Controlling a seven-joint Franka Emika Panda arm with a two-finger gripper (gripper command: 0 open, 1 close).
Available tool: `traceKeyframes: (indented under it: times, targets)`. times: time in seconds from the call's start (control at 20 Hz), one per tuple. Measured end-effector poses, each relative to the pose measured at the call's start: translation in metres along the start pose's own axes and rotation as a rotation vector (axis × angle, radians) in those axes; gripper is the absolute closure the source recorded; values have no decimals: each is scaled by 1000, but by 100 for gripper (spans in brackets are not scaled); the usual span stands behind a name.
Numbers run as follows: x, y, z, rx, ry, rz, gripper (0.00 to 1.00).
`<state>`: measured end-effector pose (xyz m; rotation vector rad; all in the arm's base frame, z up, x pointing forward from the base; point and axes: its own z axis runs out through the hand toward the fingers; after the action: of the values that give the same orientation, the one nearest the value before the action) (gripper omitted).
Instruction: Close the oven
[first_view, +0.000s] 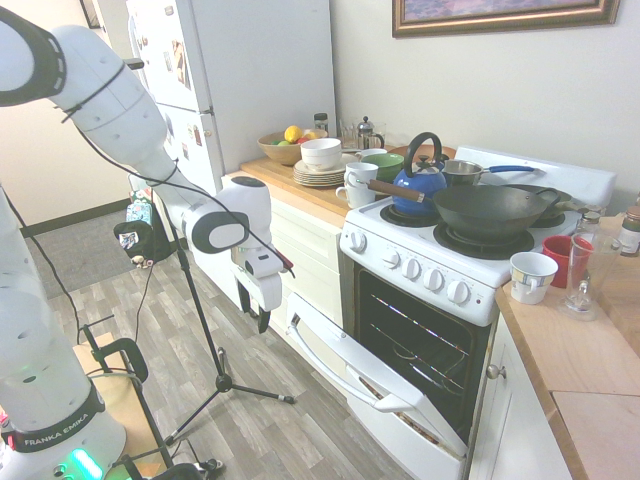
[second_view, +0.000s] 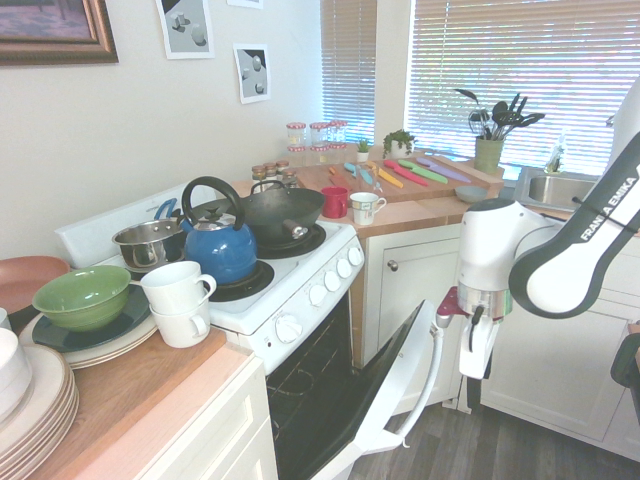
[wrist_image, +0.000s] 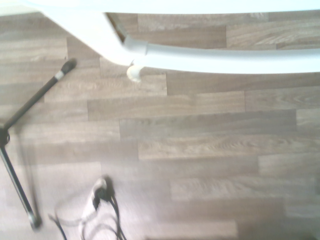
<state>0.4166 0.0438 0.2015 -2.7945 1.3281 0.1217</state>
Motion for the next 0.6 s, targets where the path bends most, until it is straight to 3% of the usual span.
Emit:
traceKeyframes:
  times: [0.6]
  targets:
    - [56, -36, 49, 57, 114, -49, 0]
